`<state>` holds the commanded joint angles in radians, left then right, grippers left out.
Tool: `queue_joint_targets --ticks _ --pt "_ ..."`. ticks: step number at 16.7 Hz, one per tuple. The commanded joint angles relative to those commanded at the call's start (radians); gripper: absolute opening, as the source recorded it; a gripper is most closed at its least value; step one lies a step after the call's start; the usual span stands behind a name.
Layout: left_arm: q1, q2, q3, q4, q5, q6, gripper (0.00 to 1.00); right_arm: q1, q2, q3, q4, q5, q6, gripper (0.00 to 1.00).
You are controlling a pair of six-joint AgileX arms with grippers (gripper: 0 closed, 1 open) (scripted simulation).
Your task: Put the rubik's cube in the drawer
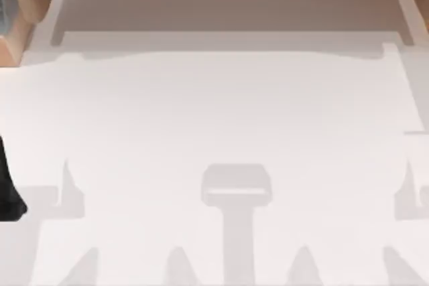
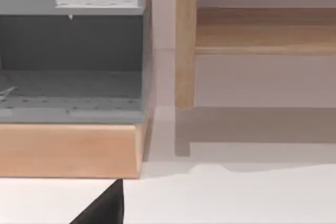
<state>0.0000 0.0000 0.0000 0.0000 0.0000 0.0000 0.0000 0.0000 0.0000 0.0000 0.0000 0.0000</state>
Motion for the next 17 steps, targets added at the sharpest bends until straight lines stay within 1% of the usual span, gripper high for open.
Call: queue_joint_targets --ticks 4,7,11,17 --pt "0.0 0.0 0.0 0.0 0.0 0.0 1.0 0.01 0.032 0.032 0.003 0.013 0.002 1.0" --pt "0.0 0.0 0.0 0.0 0.0 0.0 1.0 0.045 0.16 0.159 0.015 0.057 0.007 1.0" --pt "0.0 0.0 0.0 0.0 0.0 0.0 1.0 0.12 0.471 0.441 0.037 0.144 0.013 1.0" --pt "0.0 0.0 0.0 0.0 0.0 0.0 1.0 0.261 1.091 0.99 0.085 0.297 0.015 1.0"
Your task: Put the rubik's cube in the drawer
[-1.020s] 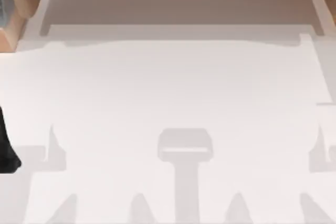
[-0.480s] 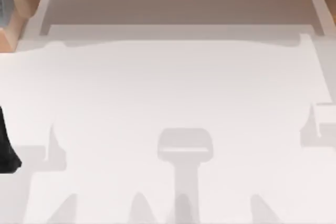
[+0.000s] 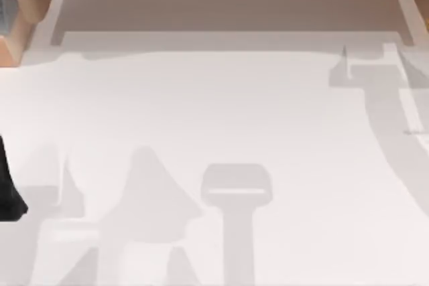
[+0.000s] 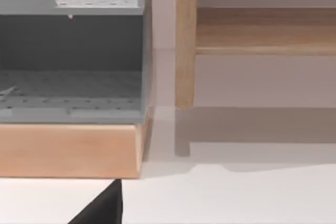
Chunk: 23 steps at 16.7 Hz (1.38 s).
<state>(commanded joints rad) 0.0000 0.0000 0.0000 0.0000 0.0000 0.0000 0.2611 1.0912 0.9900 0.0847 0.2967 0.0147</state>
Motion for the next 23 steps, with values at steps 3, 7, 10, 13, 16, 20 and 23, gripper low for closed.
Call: queue_joint_targets --ticks 3,7,10,13,16,20,23 --pt "0.0 0.0 0.0 0.0 0.0 0.0 1.0 0.066 0.29 0.251 0.025 0.066 0.0 1.0" --pt "0.0 0.0 0.0 0.0 0.0 0.0 1.0 0.134 0.561 0.503 0.055 0.133 0.002 1.0" --pt "0.0 0.0 0.0 0.0 0.0 0.0 1.0 0.165 0.661 0.601 0.068 0.159 0.003 1.0" --pt "0.0 0.0 0.0 0.0 0.0 0.0 1.0 0.17 0.677 0.616 0.07 0.163 0.003 1.0" --pt "0.0 0.0 0.0 0.0 0.0 0.0 1.0 0.165 0.675 0.611 0.069 0.161 0.003 1.0" --pt "0.0 0.0 0.0 0.0 0.0 0.0 1.0 0.153 0.705 0.668 0.046 0.147 0.003 1.0" --pt "0.0 0.0 0.0 0.0 0.0 0.0 1.0 0.135 0.765 0.761 0.015 0.129 0.002 1.0"
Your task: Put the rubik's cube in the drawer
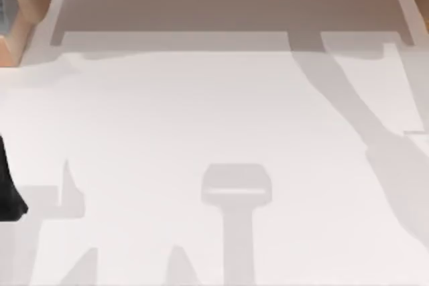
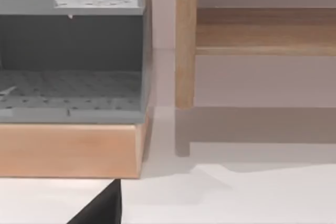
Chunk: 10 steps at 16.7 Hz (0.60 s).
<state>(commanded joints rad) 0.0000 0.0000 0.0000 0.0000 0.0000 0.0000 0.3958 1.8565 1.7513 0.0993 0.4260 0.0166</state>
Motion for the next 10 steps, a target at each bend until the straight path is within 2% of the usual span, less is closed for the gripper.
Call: queue_joint_targets --ticks 5,10 --pt "0.0 0.0 0.0 0.0 0.0 0.0 1.0 -0.022 0.111 0.136 -0.018 -0.02 -0.002 1.0" --pt "0.0 0.0 0.0 0.0 0.0 0.0 1.0 -0.025 0.139 0.153 -0.015 -0.022 -0.001 1.0"
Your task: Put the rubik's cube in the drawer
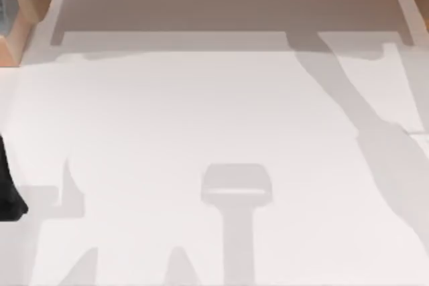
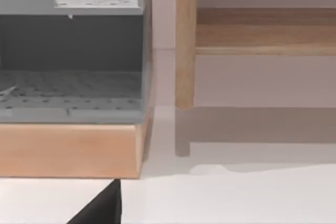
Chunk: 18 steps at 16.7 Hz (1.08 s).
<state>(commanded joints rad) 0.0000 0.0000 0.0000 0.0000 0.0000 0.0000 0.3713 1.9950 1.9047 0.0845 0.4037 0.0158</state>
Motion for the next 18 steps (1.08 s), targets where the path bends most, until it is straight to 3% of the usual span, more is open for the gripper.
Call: queue_joint_targets --ticks 1,14,18 --pt "0.0 0.0 0.0 0.0 0.0 0.0 1.0 0.0 0.0 0.0 0.0 0.0 0.0 1.0" --pt "0.0 0.0 0.0 0.0 0.0 0.0 1.0 0.0 0.0 0.0 0.0 0.0 0.0 0.02" --pt "0.0 0.0 0.0 0.0 0.0 0.0 1.0 0.0 0.0 0.0 0.0 0.0 0.0 0.0"
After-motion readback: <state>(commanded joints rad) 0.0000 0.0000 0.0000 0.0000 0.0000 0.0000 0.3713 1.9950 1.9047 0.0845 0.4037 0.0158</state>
